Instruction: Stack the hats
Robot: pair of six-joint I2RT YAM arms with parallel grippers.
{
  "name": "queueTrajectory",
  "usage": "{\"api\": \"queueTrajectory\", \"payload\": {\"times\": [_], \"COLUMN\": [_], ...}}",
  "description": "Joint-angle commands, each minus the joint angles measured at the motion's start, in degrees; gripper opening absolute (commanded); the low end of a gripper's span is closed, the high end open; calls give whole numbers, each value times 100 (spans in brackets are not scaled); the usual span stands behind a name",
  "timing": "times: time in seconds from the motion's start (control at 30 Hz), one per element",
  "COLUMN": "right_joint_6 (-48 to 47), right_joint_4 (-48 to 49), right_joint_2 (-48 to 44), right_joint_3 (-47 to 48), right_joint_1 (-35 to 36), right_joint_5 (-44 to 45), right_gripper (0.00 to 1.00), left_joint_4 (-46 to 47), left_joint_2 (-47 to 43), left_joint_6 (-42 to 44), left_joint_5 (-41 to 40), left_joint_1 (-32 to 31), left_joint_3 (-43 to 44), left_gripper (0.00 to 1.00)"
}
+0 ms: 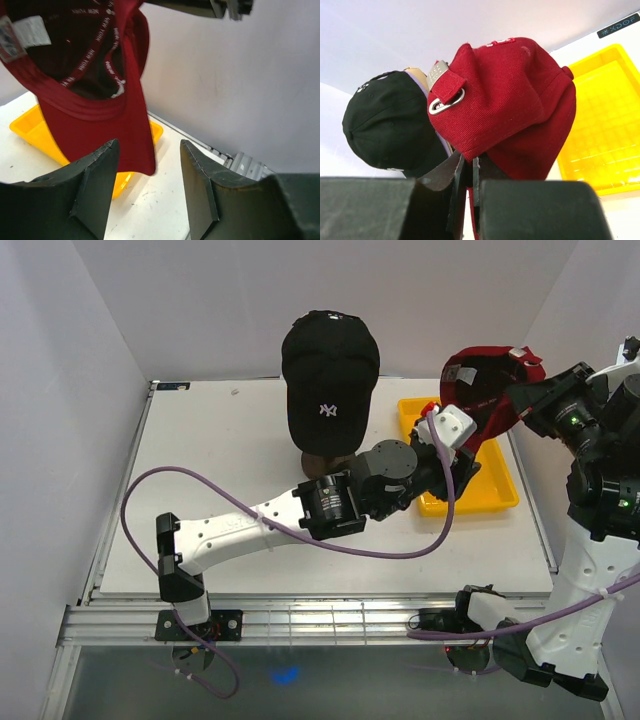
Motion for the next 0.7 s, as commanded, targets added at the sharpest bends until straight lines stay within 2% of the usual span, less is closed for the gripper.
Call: {"api": "queueTrajectory", "payload": {"times": [0.0,0.23,0.37,0.67], "right_joint_6": [57,109,48,101], "right_joint_4": [358,349,314,349], "right_joint_2": [-41,-67,-67,-6], "right_joint_3": [-54,16,8,130], "right_joint_1": [-20,-20,-20,-11], "right_joint_5": [-161,-284,-249,-328], "right_gripper": [8,8,8,8], "left_joint_4": [408,101,101,-180], "left_joint_2": [0,660,756,906], "left_joint_6": [85,77,-28,-108], "left_joint_5": [-491,-412,-298,-570], "left_joint_1": [-13,-5,-5,-13], "left_joint_3": [518,1222,1320,1355], "left_gripper": [62,63,62,60]}}
